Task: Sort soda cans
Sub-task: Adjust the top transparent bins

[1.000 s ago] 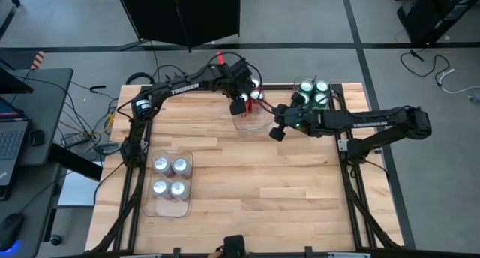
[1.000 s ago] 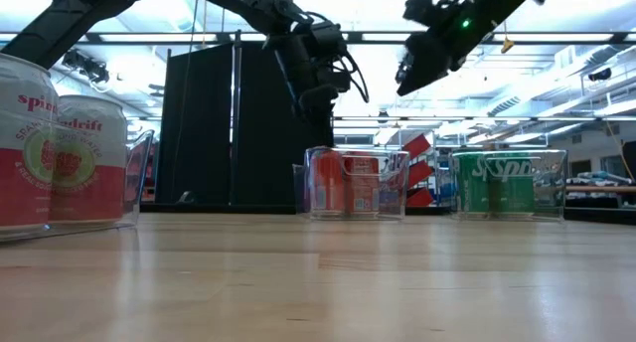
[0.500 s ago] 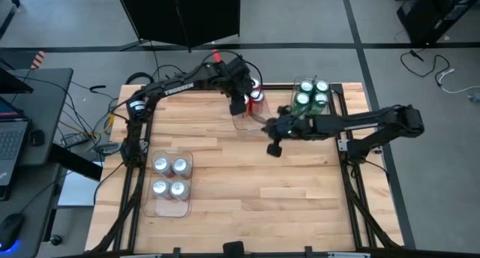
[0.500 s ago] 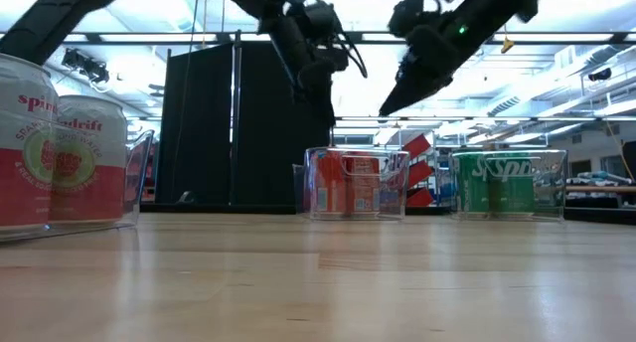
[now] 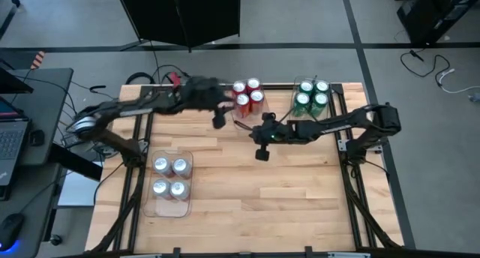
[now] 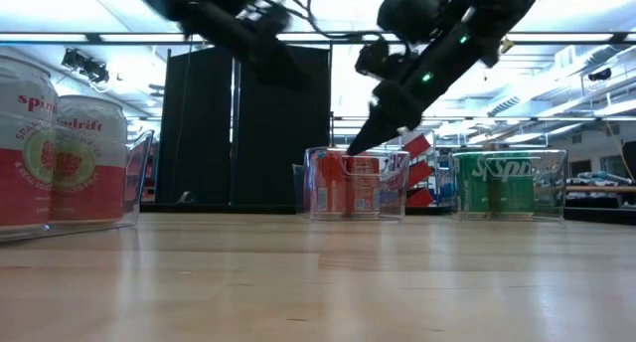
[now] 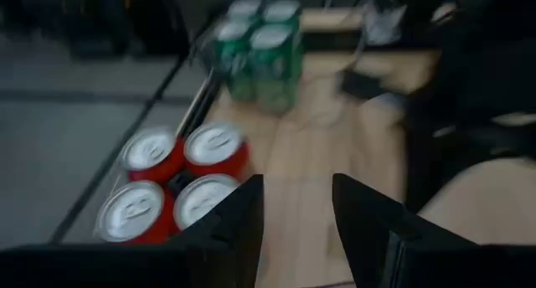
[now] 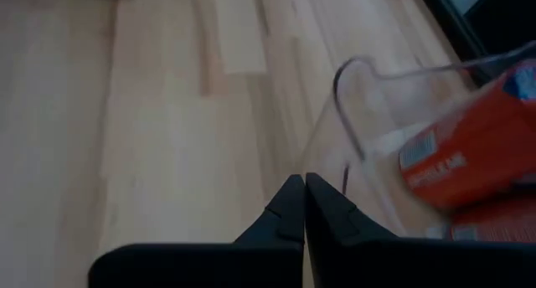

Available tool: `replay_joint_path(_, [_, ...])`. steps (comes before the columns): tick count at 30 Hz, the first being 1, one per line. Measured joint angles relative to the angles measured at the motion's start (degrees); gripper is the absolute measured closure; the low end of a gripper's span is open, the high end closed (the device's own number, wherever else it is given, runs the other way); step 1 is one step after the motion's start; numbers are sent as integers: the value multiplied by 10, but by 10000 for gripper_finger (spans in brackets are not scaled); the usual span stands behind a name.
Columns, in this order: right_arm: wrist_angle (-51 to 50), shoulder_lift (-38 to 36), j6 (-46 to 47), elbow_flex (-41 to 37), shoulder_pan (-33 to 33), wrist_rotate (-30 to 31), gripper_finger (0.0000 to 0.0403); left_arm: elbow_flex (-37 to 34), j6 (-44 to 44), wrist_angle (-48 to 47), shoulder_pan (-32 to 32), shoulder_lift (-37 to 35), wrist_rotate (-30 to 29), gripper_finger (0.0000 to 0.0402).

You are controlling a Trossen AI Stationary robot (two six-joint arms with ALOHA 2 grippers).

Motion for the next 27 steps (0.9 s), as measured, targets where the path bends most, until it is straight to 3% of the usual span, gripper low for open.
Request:
replay_joint_path(5, [71, 48, -1, 0, -36, -23, 403, -149, -30, 133, -27, -118, -2, 255])
replay_joint_path(10, [146, 82, 32, 0, -65, -40, 402, -238, -49, 179, -51, -198, -1, 255])
replay_joint_path(16, [225, 111, 49, 18, -75, -44, 402, -284, -60, 180, -65, -240, -15, 255])
replay_joint_path(27, [215, 148, 43, 98, -76, -83, 403, -308, -76, 195, -87, -242, -27, 255])
